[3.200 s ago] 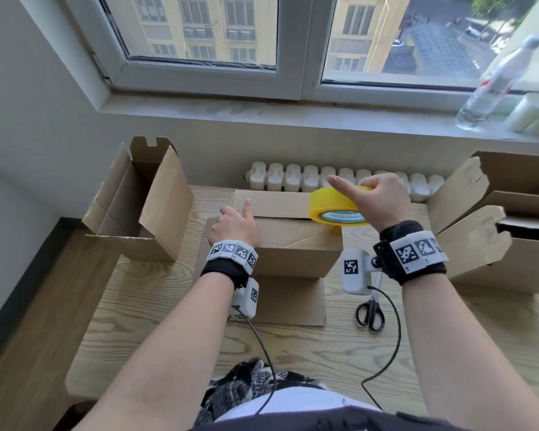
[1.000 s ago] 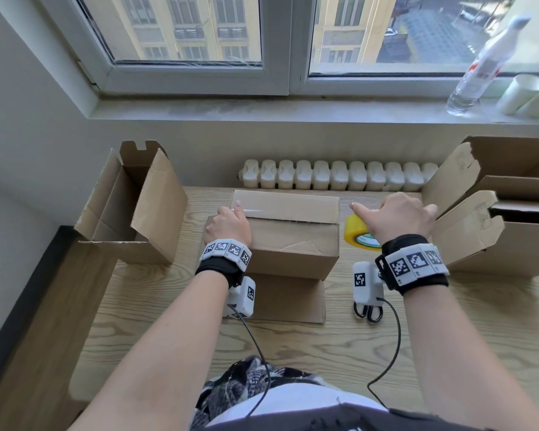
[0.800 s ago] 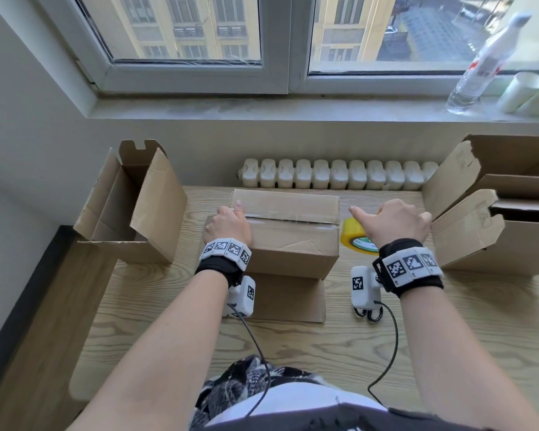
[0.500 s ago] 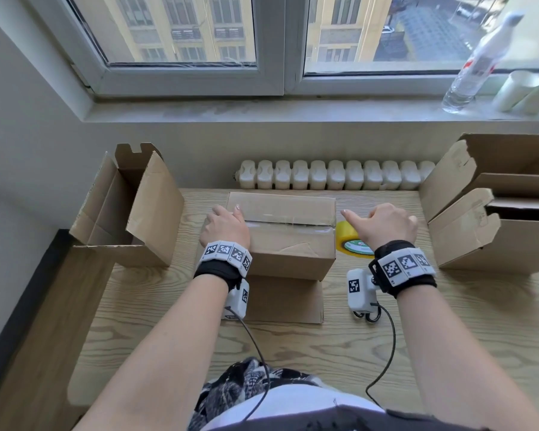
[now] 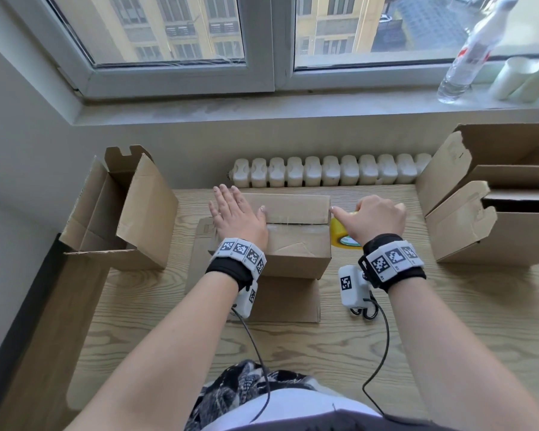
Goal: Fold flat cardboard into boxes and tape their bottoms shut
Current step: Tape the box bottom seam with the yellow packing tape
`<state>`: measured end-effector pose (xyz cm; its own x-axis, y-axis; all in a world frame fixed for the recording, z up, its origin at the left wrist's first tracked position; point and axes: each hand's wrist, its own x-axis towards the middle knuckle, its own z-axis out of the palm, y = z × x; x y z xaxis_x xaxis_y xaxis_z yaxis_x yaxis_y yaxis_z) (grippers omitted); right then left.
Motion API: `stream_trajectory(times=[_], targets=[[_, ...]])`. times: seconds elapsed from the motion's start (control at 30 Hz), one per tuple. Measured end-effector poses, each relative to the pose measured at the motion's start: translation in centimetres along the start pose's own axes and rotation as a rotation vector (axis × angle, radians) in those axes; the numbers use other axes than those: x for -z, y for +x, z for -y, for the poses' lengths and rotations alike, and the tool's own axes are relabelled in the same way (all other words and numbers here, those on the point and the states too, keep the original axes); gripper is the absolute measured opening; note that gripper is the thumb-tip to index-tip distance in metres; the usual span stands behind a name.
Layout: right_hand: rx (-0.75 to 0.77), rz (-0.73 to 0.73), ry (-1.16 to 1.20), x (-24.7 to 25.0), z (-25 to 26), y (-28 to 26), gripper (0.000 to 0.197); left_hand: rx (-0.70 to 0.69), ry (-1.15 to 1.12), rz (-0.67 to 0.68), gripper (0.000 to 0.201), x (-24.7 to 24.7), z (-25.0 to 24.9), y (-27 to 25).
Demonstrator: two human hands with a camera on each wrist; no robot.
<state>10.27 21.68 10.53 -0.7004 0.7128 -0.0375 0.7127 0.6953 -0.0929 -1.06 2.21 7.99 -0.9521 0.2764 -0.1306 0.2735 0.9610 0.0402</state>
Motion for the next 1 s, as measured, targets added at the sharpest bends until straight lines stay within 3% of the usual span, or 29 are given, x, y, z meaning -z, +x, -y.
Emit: stream_trajectory(times=[0.27,0.4,0.6,0.77,1.0], targets=[[0.027,-0.045,-0.014,-0.2,0.2,0.0,0.058,-0.159,-0.011,0.070,0.080,-0.4,-3.1,-1.2],[0.050,-0.048,-0.047,-0.3,0.6,-0.1,0.058,-0.433,0.049,0.073,0.079,-0.5,-4.6,-1.8],[0.064,-0.042,-0.043,-0.3,0.5,-0.1,0.060,-0.425,-0.042,0.134,0.068,-0.1,-5.0,-1.4],[0.073,0.004,-0.006,-0.6,0.6,-0.3,0.061,-0.418,-0.036,0.128,0.070,0.7,-6.8,-2.0],[0.068,0.054,0.253,-2.6,-0.1,-1.0,0.061,-0.358,-0.024,0.043,0.070,-1.2,-7.9,-2.7]])
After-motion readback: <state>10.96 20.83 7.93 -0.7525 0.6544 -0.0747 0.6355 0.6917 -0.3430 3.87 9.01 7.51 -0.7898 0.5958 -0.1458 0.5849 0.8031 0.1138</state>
